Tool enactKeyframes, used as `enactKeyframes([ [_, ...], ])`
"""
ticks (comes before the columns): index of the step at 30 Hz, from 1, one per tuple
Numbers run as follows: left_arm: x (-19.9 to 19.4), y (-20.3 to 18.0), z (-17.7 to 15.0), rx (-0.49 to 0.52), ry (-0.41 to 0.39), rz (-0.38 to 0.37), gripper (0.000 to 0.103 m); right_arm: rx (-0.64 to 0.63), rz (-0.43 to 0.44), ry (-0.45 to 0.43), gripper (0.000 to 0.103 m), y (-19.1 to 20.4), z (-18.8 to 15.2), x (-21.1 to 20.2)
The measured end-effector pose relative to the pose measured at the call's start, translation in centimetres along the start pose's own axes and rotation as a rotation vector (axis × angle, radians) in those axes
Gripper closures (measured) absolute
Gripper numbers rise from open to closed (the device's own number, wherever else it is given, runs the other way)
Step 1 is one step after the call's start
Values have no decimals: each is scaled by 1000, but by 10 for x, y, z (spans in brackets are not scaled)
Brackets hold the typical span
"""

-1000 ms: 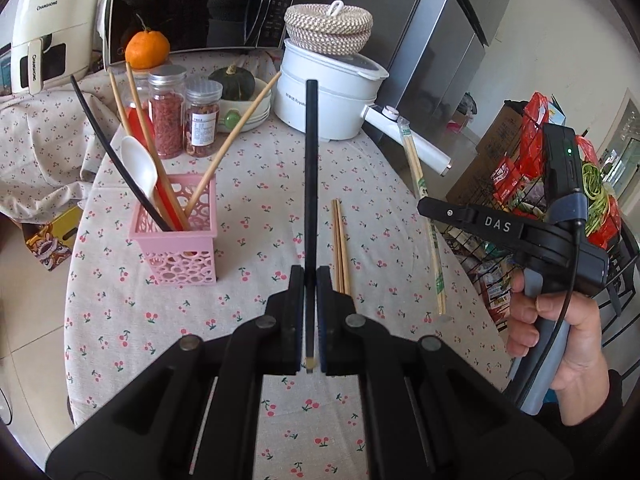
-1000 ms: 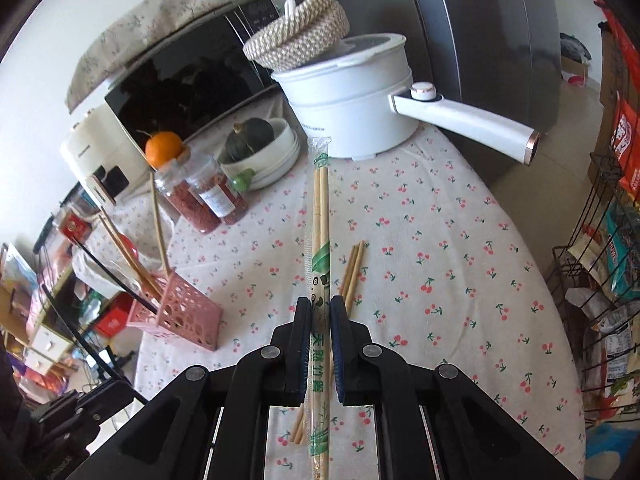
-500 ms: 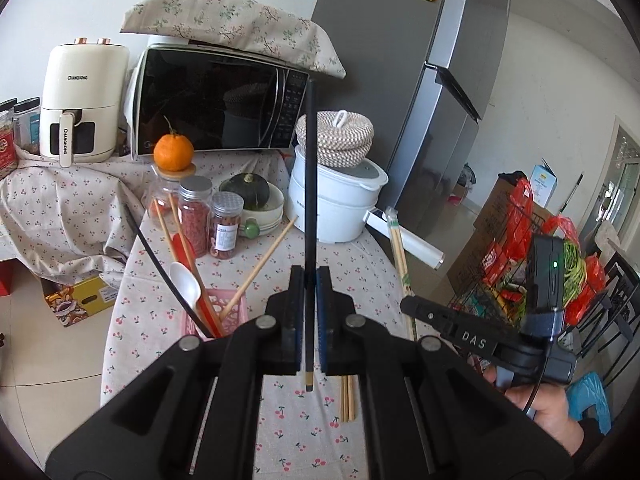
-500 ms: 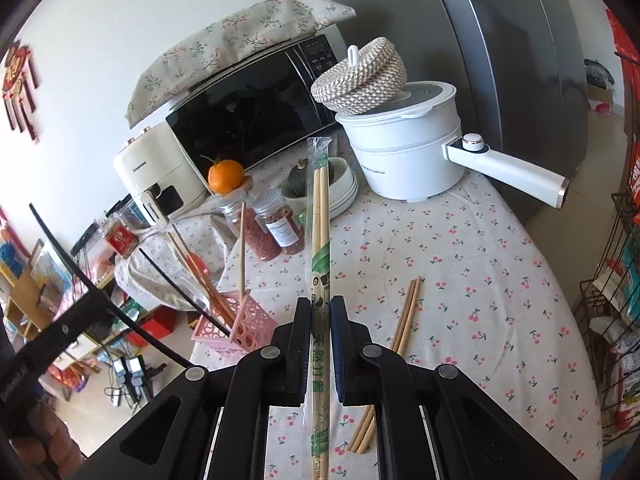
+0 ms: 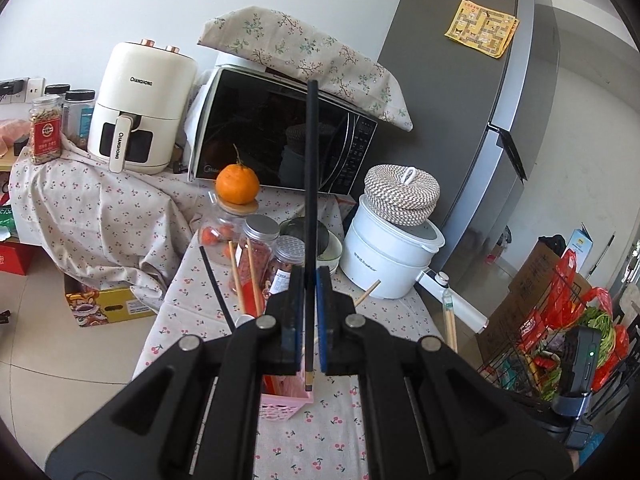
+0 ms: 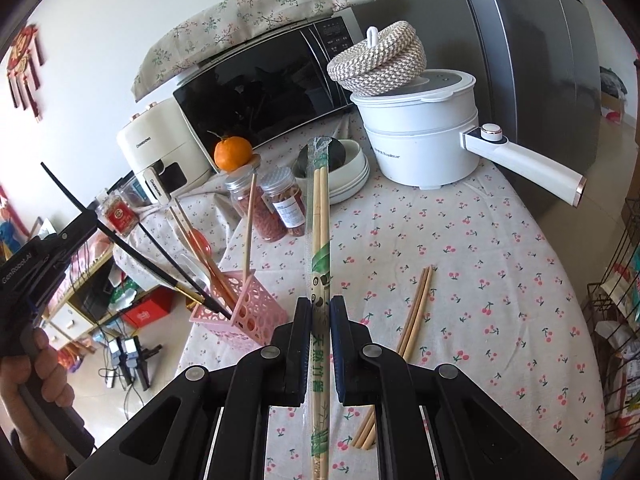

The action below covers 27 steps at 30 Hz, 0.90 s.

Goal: Organize utensils
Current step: 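Drop the black chopstick into the pink holder with the left gripper while the right carries the wrapped chopsticks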

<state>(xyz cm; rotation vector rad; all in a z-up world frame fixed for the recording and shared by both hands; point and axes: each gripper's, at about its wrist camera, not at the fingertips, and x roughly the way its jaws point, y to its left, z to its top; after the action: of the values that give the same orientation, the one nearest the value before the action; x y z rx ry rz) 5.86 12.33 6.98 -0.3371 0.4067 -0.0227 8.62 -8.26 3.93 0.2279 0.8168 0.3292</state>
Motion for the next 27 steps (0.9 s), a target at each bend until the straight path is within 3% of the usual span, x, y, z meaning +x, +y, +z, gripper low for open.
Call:
enactKeyframes([
  [12, 50, 7, -17, 25, 84, 19, 93, 4, -11, 11, 93, 3, -2, 4],
  [14, 51, 5, -18, 25, 97, 15, 72, 9, -7, 3, 93, 5, -1, 4],
  [16, 47, 2, -18, 34, 113, 5, 59, 17, 4, -8, 93, 8, 1, 4],
  [20, 41, 5, -25, 31, 186, 6, 40, 48, 62, -29, 93, 15, 4, 5],
  [24, 35, 26, -36, -44, 303, 21, 31, 89, 112, -41, 93, 24, 3, 10],
  [27, 30, 43, -44, -81, 378, 51, 28, 98, 146, -103, 93, 37, 7, 17],
])
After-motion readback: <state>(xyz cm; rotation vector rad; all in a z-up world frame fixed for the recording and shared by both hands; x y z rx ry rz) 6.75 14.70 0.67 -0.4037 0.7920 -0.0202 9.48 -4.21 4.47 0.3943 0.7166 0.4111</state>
